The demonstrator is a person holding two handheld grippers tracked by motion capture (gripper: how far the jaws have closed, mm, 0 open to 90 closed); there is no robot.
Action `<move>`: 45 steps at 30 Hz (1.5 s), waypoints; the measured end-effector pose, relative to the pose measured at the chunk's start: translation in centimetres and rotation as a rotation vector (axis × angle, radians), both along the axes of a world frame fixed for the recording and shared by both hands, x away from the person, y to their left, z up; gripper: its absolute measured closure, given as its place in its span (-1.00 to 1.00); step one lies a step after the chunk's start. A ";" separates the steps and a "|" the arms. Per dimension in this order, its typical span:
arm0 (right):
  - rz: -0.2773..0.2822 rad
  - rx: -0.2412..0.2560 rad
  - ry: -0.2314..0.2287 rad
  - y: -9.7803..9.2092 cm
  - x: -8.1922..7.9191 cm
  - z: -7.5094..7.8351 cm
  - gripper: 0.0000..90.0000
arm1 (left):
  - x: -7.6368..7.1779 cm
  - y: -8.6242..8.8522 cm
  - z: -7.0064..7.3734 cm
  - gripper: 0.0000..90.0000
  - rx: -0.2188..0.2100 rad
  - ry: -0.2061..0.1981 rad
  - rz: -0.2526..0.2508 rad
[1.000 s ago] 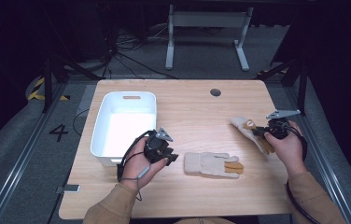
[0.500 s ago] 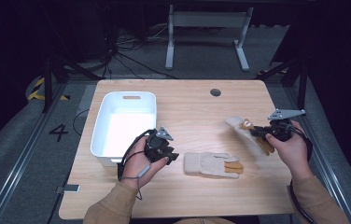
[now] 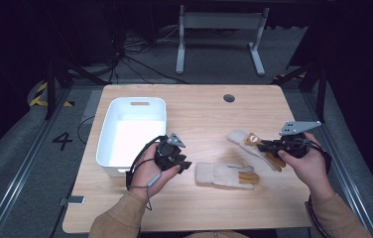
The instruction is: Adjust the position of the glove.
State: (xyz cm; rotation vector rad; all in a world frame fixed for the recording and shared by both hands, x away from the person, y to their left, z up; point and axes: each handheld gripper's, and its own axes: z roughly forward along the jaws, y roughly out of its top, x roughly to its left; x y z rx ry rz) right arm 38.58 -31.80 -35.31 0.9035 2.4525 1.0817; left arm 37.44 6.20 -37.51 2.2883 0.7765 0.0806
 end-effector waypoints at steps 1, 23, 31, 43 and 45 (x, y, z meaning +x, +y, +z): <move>0.009 -0.002 0.004 0.2 -0.1 0.0 0.80 | 0.0 0.0 0.0 0.49 -0.002 0.005 -0.003; 0.217 0.008 0.051 4.5 -1.9 -0.3 0.80 | 0.0 -0.3 -0.1 0.43 -0.014 0.035 -0.027; 0.287 0.010 0.064 5.7 -1.8 -1.4 0.80 | 0.0 -0.3 -0.1 0.42 -0.016 0.038 -0.034; 0.412 -0.053 0.092 7.7 -1.3 -3.5 0.78 | -0.1 -0.9 -0.9 0.41 -0.003 0.060 -0.044; 0.426 -0.064 0.109 7.7 -1.1 -4.2 0.77 | -0.1 -1.1 -1.1 0.40 0.008 0.071 -0.054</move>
